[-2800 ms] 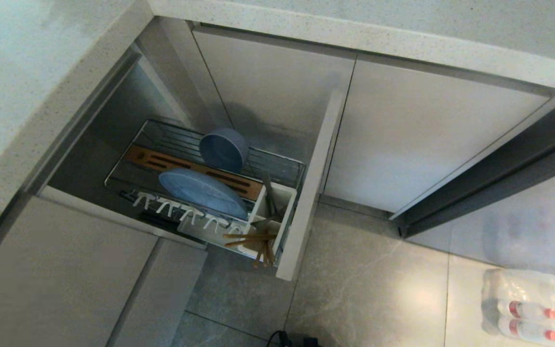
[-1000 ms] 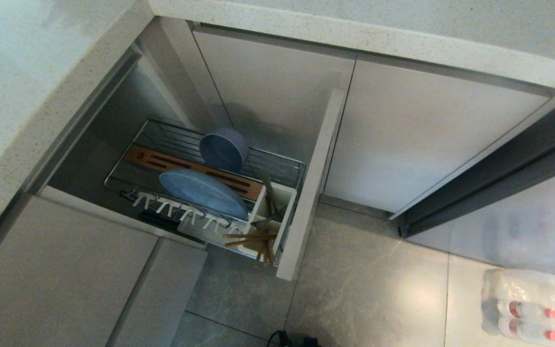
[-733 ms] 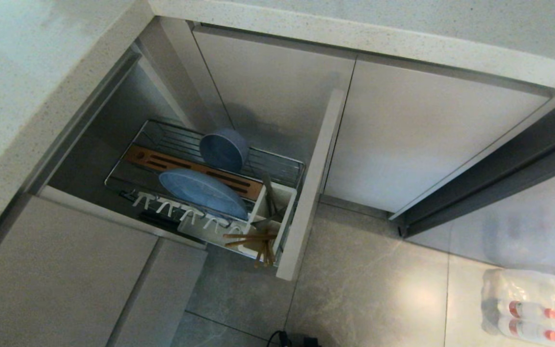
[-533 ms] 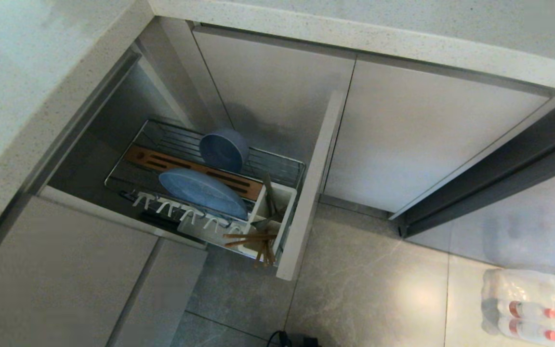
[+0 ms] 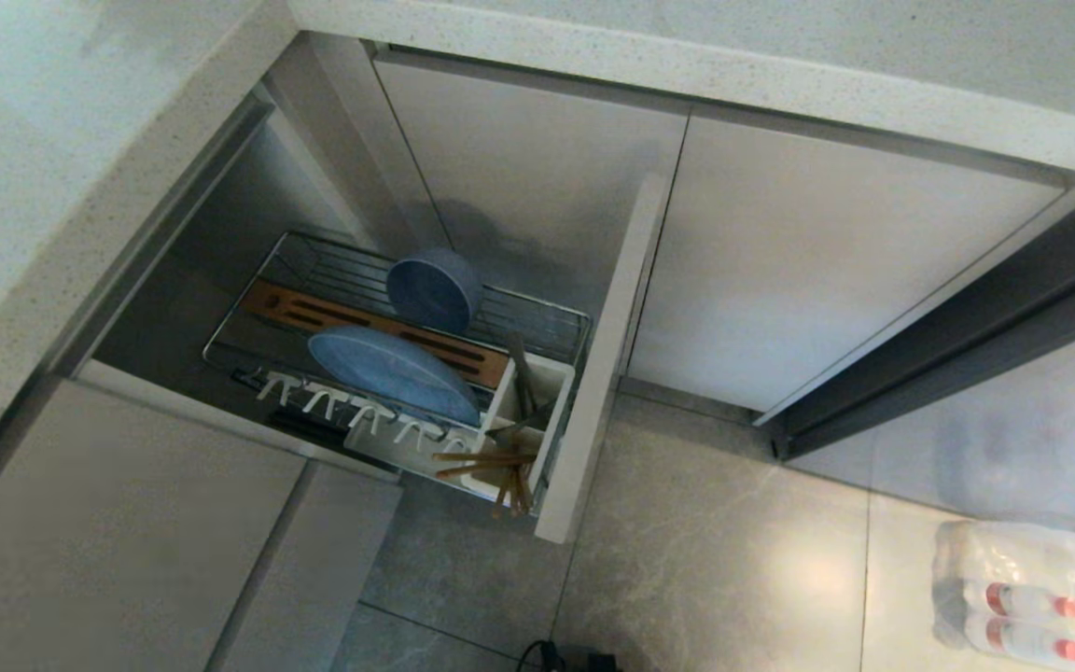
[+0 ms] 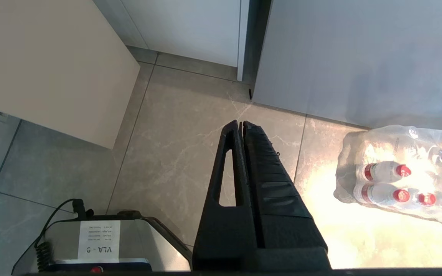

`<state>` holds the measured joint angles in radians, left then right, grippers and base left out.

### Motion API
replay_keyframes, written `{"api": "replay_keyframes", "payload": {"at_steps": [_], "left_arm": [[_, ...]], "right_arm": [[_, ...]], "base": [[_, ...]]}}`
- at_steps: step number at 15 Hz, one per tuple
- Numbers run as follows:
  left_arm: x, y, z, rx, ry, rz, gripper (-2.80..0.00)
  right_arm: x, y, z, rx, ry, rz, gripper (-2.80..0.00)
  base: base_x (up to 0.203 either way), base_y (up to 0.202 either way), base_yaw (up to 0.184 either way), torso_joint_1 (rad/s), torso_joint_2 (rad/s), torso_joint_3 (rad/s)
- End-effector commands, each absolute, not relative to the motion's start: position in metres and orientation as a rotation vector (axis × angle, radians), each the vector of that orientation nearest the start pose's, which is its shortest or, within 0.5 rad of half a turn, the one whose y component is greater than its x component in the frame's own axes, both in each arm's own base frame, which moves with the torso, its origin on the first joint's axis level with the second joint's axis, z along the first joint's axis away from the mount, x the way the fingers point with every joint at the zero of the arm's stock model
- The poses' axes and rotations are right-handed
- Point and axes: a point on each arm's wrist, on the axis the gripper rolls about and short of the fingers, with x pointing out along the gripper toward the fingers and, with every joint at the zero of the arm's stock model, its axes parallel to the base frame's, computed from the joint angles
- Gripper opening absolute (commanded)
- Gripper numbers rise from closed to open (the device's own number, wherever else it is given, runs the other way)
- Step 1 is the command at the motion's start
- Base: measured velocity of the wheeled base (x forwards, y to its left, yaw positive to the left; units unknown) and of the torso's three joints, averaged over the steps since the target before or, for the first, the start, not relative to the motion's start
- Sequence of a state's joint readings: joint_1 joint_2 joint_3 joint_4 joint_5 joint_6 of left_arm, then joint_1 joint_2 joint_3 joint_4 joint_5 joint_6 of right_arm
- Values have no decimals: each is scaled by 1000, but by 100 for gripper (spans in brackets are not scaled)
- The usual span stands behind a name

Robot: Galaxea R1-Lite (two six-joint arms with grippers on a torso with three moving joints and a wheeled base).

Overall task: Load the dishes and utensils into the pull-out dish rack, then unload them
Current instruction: Take the plate out of the cupboard

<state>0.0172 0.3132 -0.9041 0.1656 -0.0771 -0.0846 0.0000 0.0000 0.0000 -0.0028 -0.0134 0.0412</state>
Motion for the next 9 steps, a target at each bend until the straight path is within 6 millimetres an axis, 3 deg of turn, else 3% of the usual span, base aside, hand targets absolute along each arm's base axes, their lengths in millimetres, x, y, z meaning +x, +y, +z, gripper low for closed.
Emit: {"api": "replay_keyframes", "payload": {"at_steps": [1,5,9], "left_arm": [[-61,-4,334,-133,-379,-72,-280],[-25,-2,399,-402,-336,-122,-280],[23,-2,440,-692,-187,-172,-280]], "right_arm": [[-23,0,76,41,-2,-14,-280],[-23,0,76,41,-2,-14,-280],[-23,0,76,41,-2,-14,-280]], "base": [[0,0,0,0,0,0],[0,0,0,0,0,0],[0,0,0,0,0,0]]}}
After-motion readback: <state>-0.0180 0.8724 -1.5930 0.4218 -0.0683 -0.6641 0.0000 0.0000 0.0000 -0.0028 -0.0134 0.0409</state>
